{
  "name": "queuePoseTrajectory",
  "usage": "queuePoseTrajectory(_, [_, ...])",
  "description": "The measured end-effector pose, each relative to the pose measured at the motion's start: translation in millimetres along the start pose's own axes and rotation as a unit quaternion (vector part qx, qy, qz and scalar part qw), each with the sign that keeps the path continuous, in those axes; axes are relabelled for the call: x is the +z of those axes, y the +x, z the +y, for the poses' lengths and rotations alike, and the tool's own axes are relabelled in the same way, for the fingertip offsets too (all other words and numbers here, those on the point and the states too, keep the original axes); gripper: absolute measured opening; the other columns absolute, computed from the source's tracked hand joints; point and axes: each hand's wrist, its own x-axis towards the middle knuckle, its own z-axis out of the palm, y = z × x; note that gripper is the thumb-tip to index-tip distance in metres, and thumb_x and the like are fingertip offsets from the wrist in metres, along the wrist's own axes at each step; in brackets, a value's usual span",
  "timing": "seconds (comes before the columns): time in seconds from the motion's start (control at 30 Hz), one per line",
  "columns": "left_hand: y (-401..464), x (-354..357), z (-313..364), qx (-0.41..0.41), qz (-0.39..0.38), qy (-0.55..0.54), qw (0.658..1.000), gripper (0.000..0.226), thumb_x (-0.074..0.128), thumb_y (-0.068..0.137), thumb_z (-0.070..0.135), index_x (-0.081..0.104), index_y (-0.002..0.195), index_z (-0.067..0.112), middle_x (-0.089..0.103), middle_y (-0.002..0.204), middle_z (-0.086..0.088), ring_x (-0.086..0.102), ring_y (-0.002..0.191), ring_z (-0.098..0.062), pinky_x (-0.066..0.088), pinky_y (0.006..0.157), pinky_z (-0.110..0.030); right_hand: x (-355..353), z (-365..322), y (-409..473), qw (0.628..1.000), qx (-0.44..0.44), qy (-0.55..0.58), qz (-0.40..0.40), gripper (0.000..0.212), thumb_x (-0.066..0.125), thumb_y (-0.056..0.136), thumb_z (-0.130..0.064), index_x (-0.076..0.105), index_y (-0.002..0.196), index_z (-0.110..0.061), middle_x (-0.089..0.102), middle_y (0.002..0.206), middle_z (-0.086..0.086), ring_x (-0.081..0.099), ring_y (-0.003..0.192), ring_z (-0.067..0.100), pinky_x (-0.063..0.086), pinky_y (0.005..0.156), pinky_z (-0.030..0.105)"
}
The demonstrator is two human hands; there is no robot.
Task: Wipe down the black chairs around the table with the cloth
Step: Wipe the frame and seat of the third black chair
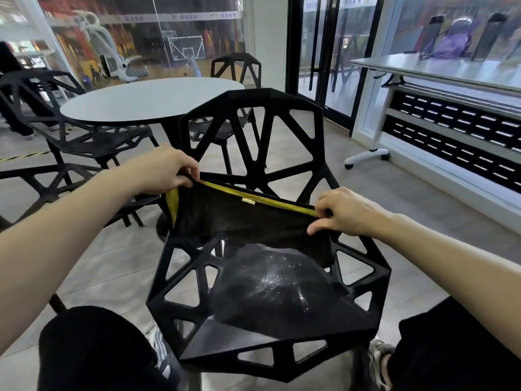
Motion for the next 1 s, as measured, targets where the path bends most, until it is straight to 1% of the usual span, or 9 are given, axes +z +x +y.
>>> queuePoseTrajectory(0.13, [1,-3,4,-0.001,0.033,0.001,0.999,0.027,0.080,0.092,0.006,0.080,0.098,0.032,0.073,0.097,0.012,0.066,0.096,-0.017,0.054,0.095,-0.043,11,-2,-5,0.996,-0.006,-0.022,-0.086,0.021,0.088,0.082,-0.042,0.074,0.087,-0.027,0.055,0.095,-0.013,0.053,0.083,0.002,0.046,0.076,0.027])
queuePoseTrajectory(0.2, [1,-7,6,0.002,0.042,-0.014,0.999,0.033,0.078,0.090,0.001,0.081,0.095,0.033,0.074,0.098,0.013,0.066,0.096,-0.014,0.053,0.098,-0.044,23,-3,-9,0.995,-0.010,-0.014,-0.100,0.006,0.082,0.085,-0.026,0.076,0.085,-0.029,0.056,0.097,-0.014,0.055,0.083,0.000,0.049,0.078,0.027])
queuePoseTrajectory(0.3, [4,-17,14,0.023,0.062,-0.039,0.997,0.038,0.076,0.088,-0.004,0.084,0.094,0.032,0.077,0.098,0.012,0.070,0.098,-0.014,0.056,0.097,-0.045,39,-4,-14,0.997,0.004,0.023,-0.079,0.008,0.070,0.083,-0.024,0.070,0.076,-0.030,0.058,0.093,-0.015,0.059,0.082,0.001,0.054,0.079,0.028])
queuePoseTrajectory(0.5, [9,-46,43,0.050,0.104,-0.051,0.992,0.034,0.069,0.091,0.003,0.085,0.098,0.032,0.075,0.102,0.007,0.068,0.099,-0.015,0.055,0.096,-0.039,58,-11,-11,0.993,0.070,0.086,-0.043,0.040,0.052,0.088,-0.008,0.070,0.096,-0.043,0.054,0.099,-0.014,0.056,0.092,0.005,0.049,0.085,0.031])
queuePoseTrajectory(0.67, [16,-69,69,0.061,0.179,-0.054,0.981,0.021,0.076,0.087,0.010,0.086,0.094,0.028,0.072,0.093,0.008,0.066,0.087,-0.014,0.052,0.084,-0.032,68,-37,1,0.979,0.108,0.166,0.044,0.043,0.049,0.093,-0.004,0.079,0.114,-0.027,0.048,0.103,-0.010,0.053,0.094,0.007,0.038,0.073,0.011])
queuePoseTrajectory(0.77, [23,-79,84,0.045,0.220,-0.079,0.971,0.016,0.078,0.085,0.013,0.085,0.087,0.026,0.076,0.087,0.007,0.066,0.079,-0.004,0.045,0.076,-0.007,79,-62,5,0.976,0.105,0.175,0.070,0.034,0.062,0.096,-0.026,0.077,0.126,-0.021,0.043,0.102,-0.010,0.056,0.090,0.008,0.050,0.082,0.022])
queuePoseTrajectory(0.83, [29,-82,93,0.025,0.240,-0.092,0.966,0.014,0.078,0.084,0.014,0.085,0.086,0.025,0.077,0.083,0.006,0.065,0.073,-0.001,0.042,0.069,-0.001,91,-80,7,0.976,0.124,0.164,0.064,0.061,0.072,0.086,-0.064,0.073,0.131,-0.023,0.041,0.107,-0.011,0.060,0.098,0.016,0.056,0.090,0.037])
queuePoseTrajectory(0.9, [33,-83,102,0.013,0.250,-0.106,0.962,0.012,0.078,0.084,0.015,0.086,0.085,0.024,0.077,0.079,0.006,0.066,0.071,-0.003,0.043,0.064,-0.002,101,-100,11,0.970,0.148,0.176,0.075,0.086,0.069,0.072,-0.087,0.072,0.131,-0.024,0.042,0.117,-0.011,0.060,0.106,0.019,0.056,0.094,0.038])
queuePoseTrajectory(1.0, [34,-83,111,0.019,0.238,-0.103,0.966,0.010,0.078,0.083,0.015,0.086,0.085,0.022,0.076,0.077,0.006,0.065,0.069,-0.003,0.042,0.062,-0.002,114,-120,21,0.965,0.140,0.192,0.113,0.071,0.076,0.078,-0.076,0.075,0.122,-0.020,0.047,0.120,-0.008,0.059,0.108,0.019,0.056,0.093,0.037])
